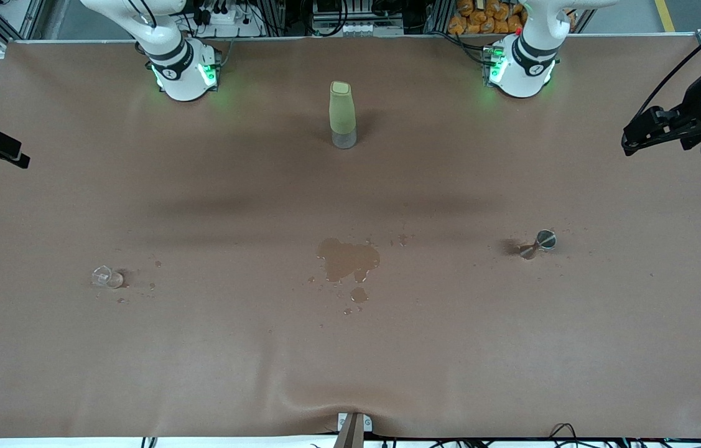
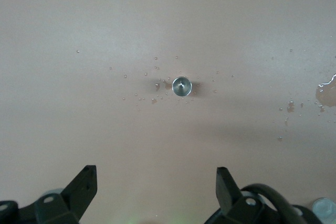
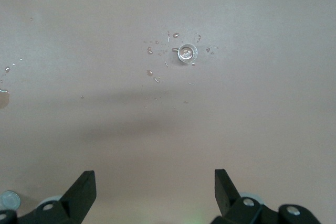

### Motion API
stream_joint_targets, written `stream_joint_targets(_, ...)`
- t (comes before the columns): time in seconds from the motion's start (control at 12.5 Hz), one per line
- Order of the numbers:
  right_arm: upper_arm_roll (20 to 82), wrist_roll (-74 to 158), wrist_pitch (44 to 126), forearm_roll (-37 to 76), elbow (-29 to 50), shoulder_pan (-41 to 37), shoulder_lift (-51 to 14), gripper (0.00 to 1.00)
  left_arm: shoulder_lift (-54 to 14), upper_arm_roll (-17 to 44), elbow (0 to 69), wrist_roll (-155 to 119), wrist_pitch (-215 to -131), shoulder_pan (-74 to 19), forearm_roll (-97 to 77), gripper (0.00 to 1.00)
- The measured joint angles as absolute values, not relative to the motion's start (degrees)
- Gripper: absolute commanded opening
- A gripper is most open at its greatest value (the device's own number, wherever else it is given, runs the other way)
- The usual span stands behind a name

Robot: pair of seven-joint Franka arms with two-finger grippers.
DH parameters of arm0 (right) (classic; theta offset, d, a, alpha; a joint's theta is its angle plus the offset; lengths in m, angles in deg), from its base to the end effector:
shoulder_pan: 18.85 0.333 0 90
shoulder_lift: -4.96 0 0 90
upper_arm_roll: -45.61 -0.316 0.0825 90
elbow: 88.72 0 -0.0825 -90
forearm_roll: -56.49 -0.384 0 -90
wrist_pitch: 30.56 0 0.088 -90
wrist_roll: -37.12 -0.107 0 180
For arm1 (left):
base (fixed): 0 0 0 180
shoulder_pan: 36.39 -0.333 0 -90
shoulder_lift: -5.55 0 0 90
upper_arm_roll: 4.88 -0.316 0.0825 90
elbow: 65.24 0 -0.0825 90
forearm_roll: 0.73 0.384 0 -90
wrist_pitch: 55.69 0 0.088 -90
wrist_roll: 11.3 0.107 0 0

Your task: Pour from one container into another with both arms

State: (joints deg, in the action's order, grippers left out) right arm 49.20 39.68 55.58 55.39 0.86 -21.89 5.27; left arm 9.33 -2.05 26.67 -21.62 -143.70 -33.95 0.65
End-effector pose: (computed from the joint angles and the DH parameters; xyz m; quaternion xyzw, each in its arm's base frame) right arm 0.5423 -0.0610 0.6252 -0.9990 0.0351 0.0264 0.0119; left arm 0.5283 -0.0470 0.6416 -0.9989 -0.0445 -0.0008 0.0137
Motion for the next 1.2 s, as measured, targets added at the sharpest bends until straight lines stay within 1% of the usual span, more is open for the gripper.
stream_joint_targets(0.48, 49.2, 39.7, 55.6, 55.4, 0.9, -21.9, 5.3, 1.00, 9.1, -2.1, 26.7, -21.6, -143.3, -34.0, 0.7, 1.00)
stream_joint_targets(0.8, 49.3, 42.9, 56.4, 55.6, 1.1, -21.9, 5.0, 1.00, 8.4, -2.2, 27.0, -21.3, -141.2, -34.4, -1.5, 1.00)
stream_joint_targets(1.04, 50.1, 49.4, 57.9, 55.8, 1.3, -23.0, 4.0, 1.00, 7.7, -2.3, 29.2, -17.2, -141.4, -35.4, -2.0, 1.00)
stream_joint_targets(1.2, 50.2, 54.5, 59.4, 55.8, 1.5, -24.9, 2.7, 1.00, 7.7, -2.4, 31.7, -12.9, -144.4, -37.1, -2.1, 1.00)
